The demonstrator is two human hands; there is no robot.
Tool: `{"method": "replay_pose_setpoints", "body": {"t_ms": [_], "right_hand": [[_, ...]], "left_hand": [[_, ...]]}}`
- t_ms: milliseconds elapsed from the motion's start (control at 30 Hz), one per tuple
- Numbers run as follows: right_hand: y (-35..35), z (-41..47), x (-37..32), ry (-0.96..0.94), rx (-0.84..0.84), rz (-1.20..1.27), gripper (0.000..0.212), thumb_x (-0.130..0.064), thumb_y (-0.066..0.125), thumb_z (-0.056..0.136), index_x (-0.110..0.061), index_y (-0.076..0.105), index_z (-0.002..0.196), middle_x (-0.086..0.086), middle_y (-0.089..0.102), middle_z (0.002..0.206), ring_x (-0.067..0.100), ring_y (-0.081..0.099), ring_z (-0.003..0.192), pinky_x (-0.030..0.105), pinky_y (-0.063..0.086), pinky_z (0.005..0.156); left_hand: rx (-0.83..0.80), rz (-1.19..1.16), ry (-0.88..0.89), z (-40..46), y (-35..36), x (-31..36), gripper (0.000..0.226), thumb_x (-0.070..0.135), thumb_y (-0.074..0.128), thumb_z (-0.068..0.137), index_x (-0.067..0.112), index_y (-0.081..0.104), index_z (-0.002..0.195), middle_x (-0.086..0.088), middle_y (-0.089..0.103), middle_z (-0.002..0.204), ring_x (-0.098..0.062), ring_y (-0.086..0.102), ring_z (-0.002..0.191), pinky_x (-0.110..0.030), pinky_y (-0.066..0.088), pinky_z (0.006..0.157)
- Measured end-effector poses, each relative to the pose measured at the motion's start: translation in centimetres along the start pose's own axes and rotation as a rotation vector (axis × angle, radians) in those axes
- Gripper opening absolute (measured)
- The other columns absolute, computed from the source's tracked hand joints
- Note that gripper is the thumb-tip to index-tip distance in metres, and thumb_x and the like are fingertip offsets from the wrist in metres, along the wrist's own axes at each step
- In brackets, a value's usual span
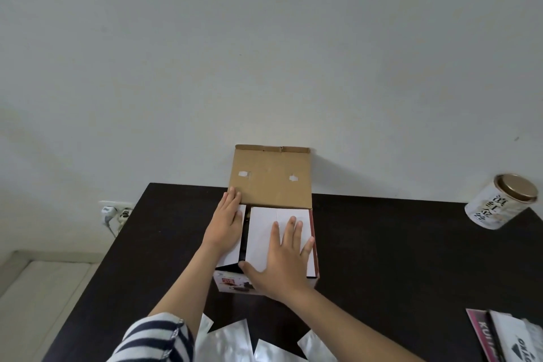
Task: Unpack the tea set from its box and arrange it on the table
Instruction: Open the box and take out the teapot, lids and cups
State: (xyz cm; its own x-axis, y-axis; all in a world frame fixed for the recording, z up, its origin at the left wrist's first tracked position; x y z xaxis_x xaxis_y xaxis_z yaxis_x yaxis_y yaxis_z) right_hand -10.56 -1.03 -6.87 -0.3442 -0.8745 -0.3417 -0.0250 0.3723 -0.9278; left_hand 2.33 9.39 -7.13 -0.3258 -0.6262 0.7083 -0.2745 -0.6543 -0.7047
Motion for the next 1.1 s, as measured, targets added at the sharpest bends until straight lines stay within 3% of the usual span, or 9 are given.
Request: {"method": "replay_pose_setpoints", "body": {"t_ms": [133,233,400,533,633,733,900,967,1100], "right_hand": [[-0.1,0.2,-0.4,0.028,0.01,0.019,0.107,-0.073,0.042,0.079,-0.014,-0.005,0.154,0.02,-0.027,0.156,0.034,-0.036,0.139,0.057,-0.025,0.106],[-1.2,0.3,-0.7,0.014,0.035,0.191,0.092,-0.063,0.052,0.08,-0.021,0.014,0.153,0.012,-0.012,0.162,0.033,-0.024,0.145,0.059,-0.017,0.11],[-5.3,-1.1,-0.8,-0.302,0.215,0.686,0.047,-0.038,0.055,0.085,-0.045,0.047,0.13,-0.017,0.02,0.158,0.004,0.006,0.148,0.055,0.0,0.119],[-9.9,-2.0,1.5,-0.367,0.271,0.828,0.031,-0.033,0.049,0.086,-0.037,0.066,0.111,-0.012,0.045,0.147,-0.001,0.032,0.139,0.033,0.027,0.117],[-12.2,-2.7,4.3,-0.363,0.321,0.781,0.024,-0.04,0.048,0.087,-0.034,0.068,0.1,-0.017,0.048,0.14,-0.005,0.039,0.133,0.014,0.03,0.11],[-13.5,-3.5,7.1,-0.299,0.414,0.682,0.024,-0.048,0.049,0.087,-0.035,0.065,0.1,-0.022,0.05,0.133,-0.008,0.041,0.128,0.008,0.032,0.104],[-13.8,-4.5,11.3,-0.098,0.504,0.564,0.036,-0.048,0.06,0.087,-0.022,0.065,0.111,-0.009,0.051,0.126,0.002,0.047,0.118,0.017,0.037,0.098],[-13.1,-4.4,12.9,0.001,0.448,0.514,0.036,-0.038,0.064,0.089,-0.017,0.061,0.119,-0.005,0.048,0.13,0.003,0.045,0.114,0.023,0.04,0.095],[-10.1,-3.9,15.3,0.171,0.288,0.506,0.046,-0.04,0.062,0.091,-0.018,0.053,0.13,-0.003,0.04,0.14,0.003,0.039,0.116,0.023,0.035,0.092]], "left_hand": [[0.007,-0.011,-0.006,0.0,0.0,-0.1,0.048,0.017,0.03,0.101,0.015,0.023,0.149,0.009,0.006,0.158,-0.005,-0.002,0.144,-0.021,0.006,0.114],[0.011,-0.016,-0.004,-0.1,0.0,0.0,0.048,0.017,0.031,0.101,0.015,0.024,0.149,0.009,0.007,0.158,-0.005,-0.001,0.144,-0.021,0.006,0.114],[0.009,-0.012,0.004,-0.3,-0.1,0.1,0.049,0.019,0.033,0.101,0.016,0.023,0.149,0.009,0.007,0.158,-0.005,-0.001,0.144,-0.026,0.007,0.116],[0.013,-0.012,-0.005,-0.2,0.0,0.2,0.049,0.02,0.033,0.101,0.019,0.023,0.149,0.009,0.007,0.158,-0.005,-0.001,0.144,-0.027,0.009,0.115],[0.008,-0.003,0.012,-0.2,-0.1,0.3,0.05,0.02,0.035,0.101,0.018,0.023,0.149,0.008,0.008,0.158,-0.006,-0.001,0.144,-0.026,0.008,0.115],[0.006,-0.024,0.003,-0.3,-0.1,0.3,0.05,0.02,0.036,0.101,0.019,0.023,0.149,0.009,0.008,0.158,-0.004,-0.001,0.143,-0.027,0.008,0.114],[0.007,-0.014,0.014,-0.3,-0.1,0.4,0.05,0.02,0.037,0.1,0.018,0.025,0.149,0.008,0.008,0.158,-0.006,0.0,0.144,-0.027,0.008,0.114],[0.009,0.0,0.014,-0.3,-0.1,0.4,0.05,0.02,0.038,0.1,0.017,0.024,0.149,0.008,0.009,0.158,-0.007,0.0,0.144,-0.027,0.008,0.114],[0.009,0.037,0.006,-0.3,0.0,0.3,0.051,0.021,0.038,0.1,0.018,0.024,0.149,0.007,0.009,0.159,-0.008,0.0,0.145,-0.028,0.009,0.114]]}}
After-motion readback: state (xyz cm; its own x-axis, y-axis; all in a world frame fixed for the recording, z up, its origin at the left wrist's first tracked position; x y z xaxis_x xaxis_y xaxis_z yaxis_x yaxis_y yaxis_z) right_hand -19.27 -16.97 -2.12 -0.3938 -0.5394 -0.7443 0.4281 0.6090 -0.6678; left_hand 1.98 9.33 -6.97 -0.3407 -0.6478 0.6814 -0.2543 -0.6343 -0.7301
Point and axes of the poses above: each hand's wrist, its own z-axis towards the middle knuckle, its own y-axis out of the palm, x = y × z, the point moved 3 cm from there along z, towards the middle knuckle
